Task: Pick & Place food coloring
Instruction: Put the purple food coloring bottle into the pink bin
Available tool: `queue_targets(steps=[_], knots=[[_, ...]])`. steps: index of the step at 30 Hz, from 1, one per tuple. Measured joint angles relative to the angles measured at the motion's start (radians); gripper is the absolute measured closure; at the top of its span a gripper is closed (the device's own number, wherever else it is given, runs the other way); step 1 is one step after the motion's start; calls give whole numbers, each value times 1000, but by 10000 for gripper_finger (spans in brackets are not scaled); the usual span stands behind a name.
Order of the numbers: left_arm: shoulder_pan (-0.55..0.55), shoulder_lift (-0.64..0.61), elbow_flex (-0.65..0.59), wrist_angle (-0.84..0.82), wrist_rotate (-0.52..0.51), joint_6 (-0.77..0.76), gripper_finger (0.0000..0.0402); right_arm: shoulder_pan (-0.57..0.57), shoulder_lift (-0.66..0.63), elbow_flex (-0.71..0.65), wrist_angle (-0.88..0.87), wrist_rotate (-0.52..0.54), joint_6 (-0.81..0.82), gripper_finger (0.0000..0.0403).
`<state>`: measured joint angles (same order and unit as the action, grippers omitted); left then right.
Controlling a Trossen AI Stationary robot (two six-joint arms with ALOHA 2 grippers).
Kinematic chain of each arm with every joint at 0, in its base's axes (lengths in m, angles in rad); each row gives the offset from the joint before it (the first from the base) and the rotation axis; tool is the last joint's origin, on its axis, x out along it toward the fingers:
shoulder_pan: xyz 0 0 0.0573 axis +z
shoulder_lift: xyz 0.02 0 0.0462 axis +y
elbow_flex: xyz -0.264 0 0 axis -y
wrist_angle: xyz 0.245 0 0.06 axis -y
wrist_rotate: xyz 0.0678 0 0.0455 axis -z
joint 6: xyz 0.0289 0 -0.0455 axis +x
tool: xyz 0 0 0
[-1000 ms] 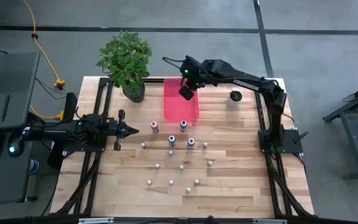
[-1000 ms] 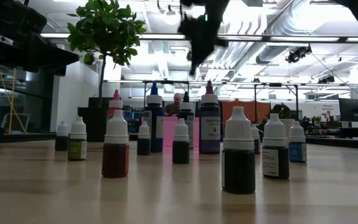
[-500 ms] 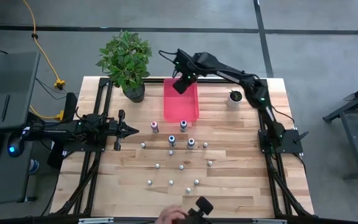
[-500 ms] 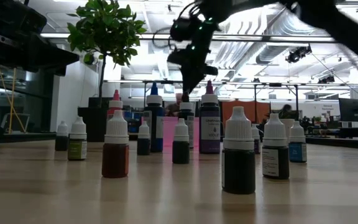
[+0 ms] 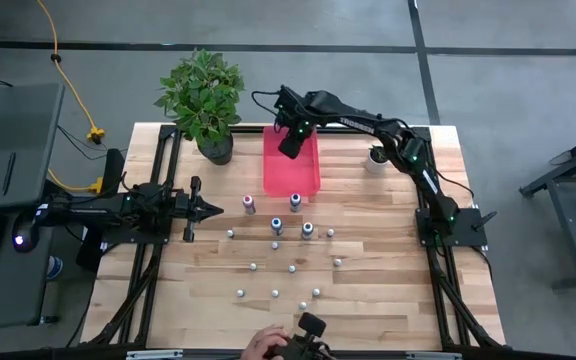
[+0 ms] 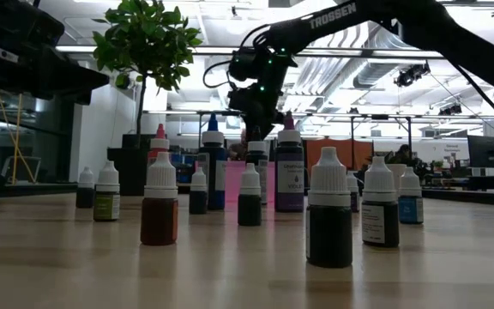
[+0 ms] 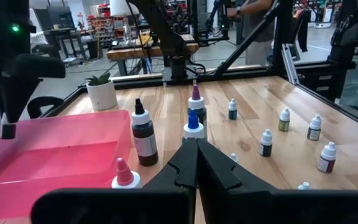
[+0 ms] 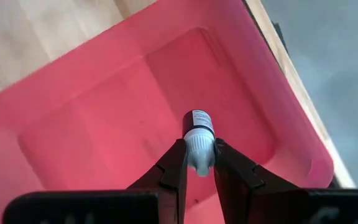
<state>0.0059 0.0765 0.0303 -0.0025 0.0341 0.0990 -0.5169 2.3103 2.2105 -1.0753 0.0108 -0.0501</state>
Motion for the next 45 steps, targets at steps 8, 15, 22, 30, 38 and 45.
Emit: queue_targets(steps=[8, 15, 22, 30, 38, 45], knots=[[0, 0, 0, 0, 0, 0, 401, -12, 7, -2, -99, 175, 31, 346], [0, 0, 0, 0, 0, 0, 401, -36, 35, -2, -132, 93, 193, 346], [0, 0, 0, 0, 0, 0, 401, -49, 73, -2, -148, 51, 254, 346], [0, 0, 0, 0, 0, 0, 401, -77, 78, -2, -118, 43, 285, 346], [0, 0, 0, 0, 0, 0, 401, -95, 99, -2, -96, 16, 293, 346], [0, 0, 0, 0, 0, 0, 401, -101, 104, -2, -83, 13, 288, 346]])
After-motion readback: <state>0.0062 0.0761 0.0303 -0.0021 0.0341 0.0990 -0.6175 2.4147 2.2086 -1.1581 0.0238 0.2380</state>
